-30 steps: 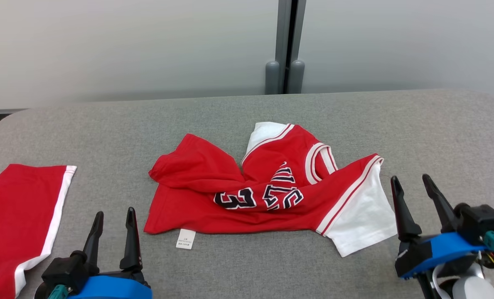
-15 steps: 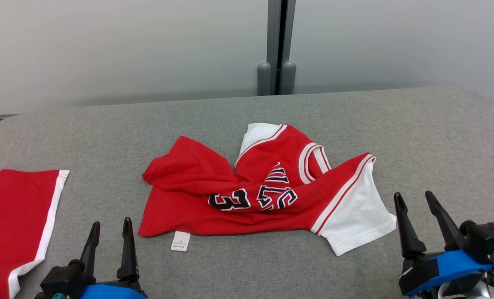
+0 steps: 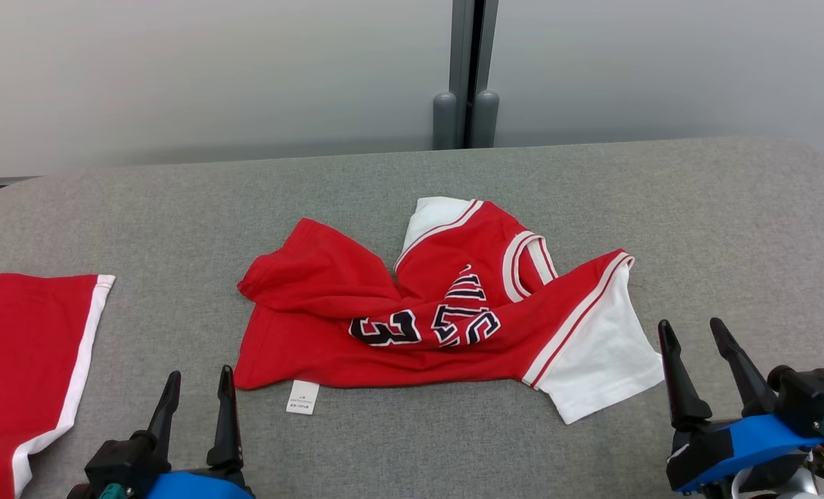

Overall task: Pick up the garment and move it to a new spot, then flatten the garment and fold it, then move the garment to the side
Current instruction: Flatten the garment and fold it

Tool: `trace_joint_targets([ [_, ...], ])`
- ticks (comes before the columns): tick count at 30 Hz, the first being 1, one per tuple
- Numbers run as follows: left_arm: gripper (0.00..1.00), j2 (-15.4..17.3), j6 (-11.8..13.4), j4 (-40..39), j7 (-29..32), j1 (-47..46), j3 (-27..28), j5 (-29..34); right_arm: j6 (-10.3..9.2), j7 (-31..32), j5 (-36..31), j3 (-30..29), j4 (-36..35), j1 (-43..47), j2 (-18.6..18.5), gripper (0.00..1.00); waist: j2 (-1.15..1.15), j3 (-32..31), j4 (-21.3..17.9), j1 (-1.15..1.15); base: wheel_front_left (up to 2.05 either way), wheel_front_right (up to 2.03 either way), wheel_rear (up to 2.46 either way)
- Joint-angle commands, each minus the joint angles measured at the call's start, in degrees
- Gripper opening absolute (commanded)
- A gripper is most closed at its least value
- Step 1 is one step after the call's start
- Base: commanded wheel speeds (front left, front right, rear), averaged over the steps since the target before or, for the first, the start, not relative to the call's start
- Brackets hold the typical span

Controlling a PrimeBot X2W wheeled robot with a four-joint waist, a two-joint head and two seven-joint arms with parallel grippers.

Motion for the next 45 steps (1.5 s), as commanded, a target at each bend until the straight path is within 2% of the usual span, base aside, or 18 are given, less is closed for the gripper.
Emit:
trace_joint_targets([
  [1, 1.00, 0.38, 0.19, 0.37, 0.21, -1.38, -0.34, 0.38, 0.03, 0.18, 0.46, 0.04, 0.24, -0.45, -0.12, 1.00, 0.00, 0.12, 0.04, 0.00, 0.00, 0.00, 0.00],
  [16, 1.00, 1.57, 0.30, 19.07, 13.33, -13.83, -3.75, 0.06, 0.03, 4.83, -1.04, 1.80, 7.03, -6.17, -0.12, 1.00, 0.00, 2.83, -1.16, 0.00, 0.00, 0.00, 0.00],
  [26, 1.00, 1.70, 0.08, 27.65, 13.55, -18.64, -5.13, -0.39, 0.03, 4.47, -1.01, 2.24, 10.85, -8.51, -0.12, 1.00, 0.00, 4.85, -2.21, 0.00, 0.00, 0.00, 0.00],
  [27, 0.67, 1.76, 0.04, 28.46, 13.89, -18.98, -5.31, -0.33, 0.03, 4.81, -1.28, 2.09, 11.37, -8.69, -0.18, 1.00, 0.00, 4.98, -2.26, 0.00, 0.00, 0.00, 0.00],
  [28, 0.13, 1.75, 0.02, 29.24, 13.93, -19.22, -5.38, -0.44, 0.03, 5.79, -1.51, 1.82, 12.27, -8.90, -0.28, 1.00, 0.00, 5.07, -2.31, 0.00, 0.00, 0.00, 0.00],
  [29, 0.00, 1.65, -0.03, 29.99, 14.15, -19.33, -5.33, -0.76, 0.03, 7.09, -1.76, 1.46, 13.35, -9.12, -0.38, 1.00, 0.00, 5.14, -2.38, 0.00, 0.00, 0.00, 0.00],
  [34, 0.00, 1.23, -0.10, 32.00, 12.49, -18.94, -5.72, -1.46, 0.03, 12.99, -2.98, -1.33, 18.26, -12.13, -0.35, 1.00, 0.00, 5.48, -2.28, 0.00, 0.00, 0.00, 0.00],
  [39, 0.00, 0.48, -0.35, 33.39, 10.85, -18.18, -6.24, -2.34, 0.03, 14.39, -5.53, -5.59, 21.27, -14.61, -0.23, 1.00, 0.00, 5.52, -1.06, 0.00, 0.00, 0.00, 0.00],
  [45, 0.00, 0.16, -0.58, 33.97, 9.63, -18.10, -7.01, -3.22, 0.02, 16.04, -4.98, -3.09, 24.45, -15.87, -0.44, 1.00, 0.00, 5.66, -0.31, 0.00, 0.00, 0.00, 0.00],
])
